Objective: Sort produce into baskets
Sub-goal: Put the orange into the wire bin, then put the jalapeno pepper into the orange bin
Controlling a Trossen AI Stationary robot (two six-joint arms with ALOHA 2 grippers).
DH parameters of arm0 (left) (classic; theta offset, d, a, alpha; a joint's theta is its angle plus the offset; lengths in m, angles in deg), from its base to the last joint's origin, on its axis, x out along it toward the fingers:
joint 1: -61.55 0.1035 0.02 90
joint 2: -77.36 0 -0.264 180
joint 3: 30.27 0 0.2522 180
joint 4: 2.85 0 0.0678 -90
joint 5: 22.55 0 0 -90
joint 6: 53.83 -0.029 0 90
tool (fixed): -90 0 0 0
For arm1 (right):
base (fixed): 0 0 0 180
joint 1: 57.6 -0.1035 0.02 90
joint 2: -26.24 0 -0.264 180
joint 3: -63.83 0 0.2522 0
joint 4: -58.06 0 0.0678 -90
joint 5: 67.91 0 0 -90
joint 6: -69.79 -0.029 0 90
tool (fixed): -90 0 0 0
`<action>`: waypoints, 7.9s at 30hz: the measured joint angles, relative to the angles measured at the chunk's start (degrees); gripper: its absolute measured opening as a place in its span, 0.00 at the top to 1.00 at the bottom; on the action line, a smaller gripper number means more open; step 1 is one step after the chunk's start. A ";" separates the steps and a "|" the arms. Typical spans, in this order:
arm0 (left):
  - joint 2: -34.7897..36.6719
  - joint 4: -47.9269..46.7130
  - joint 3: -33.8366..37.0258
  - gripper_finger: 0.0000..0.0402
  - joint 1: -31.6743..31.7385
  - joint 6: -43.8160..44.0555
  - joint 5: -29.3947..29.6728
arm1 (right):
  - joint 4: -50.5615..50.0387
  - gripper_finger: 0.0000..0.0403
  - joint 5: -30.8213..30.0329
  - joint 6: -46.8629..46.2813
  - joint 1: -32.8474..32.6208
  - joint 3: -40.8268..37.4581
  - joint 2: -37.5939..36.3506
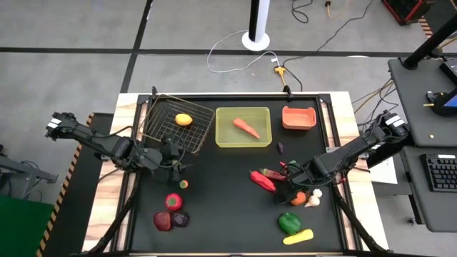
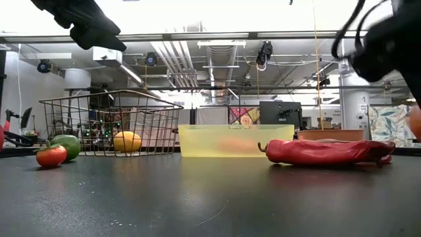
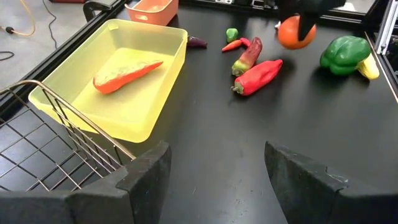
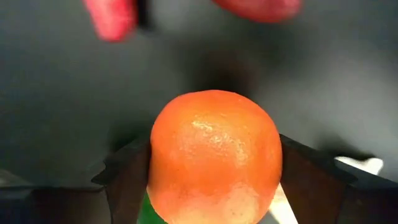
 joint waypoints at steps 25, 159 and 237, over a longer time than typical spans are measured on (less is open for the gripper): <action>0.00 13.47 0.68 0.40 -0.01 -12.34 0.50 | 48.05 0.25 -30.83 75.55 8.82 9.51 -1.63; -31.96 -23.87 -20.87 0.42 50.44 -23.46 -22.97 | 60.97 0.17 -23.83 81.81 19.65 7.47 5.19; -3.06 -4.03 -7.60 0.25 17.48 -9.79 -10.79 | 32.10 0.12 -23.81 57.98 19.65 11.41 5.17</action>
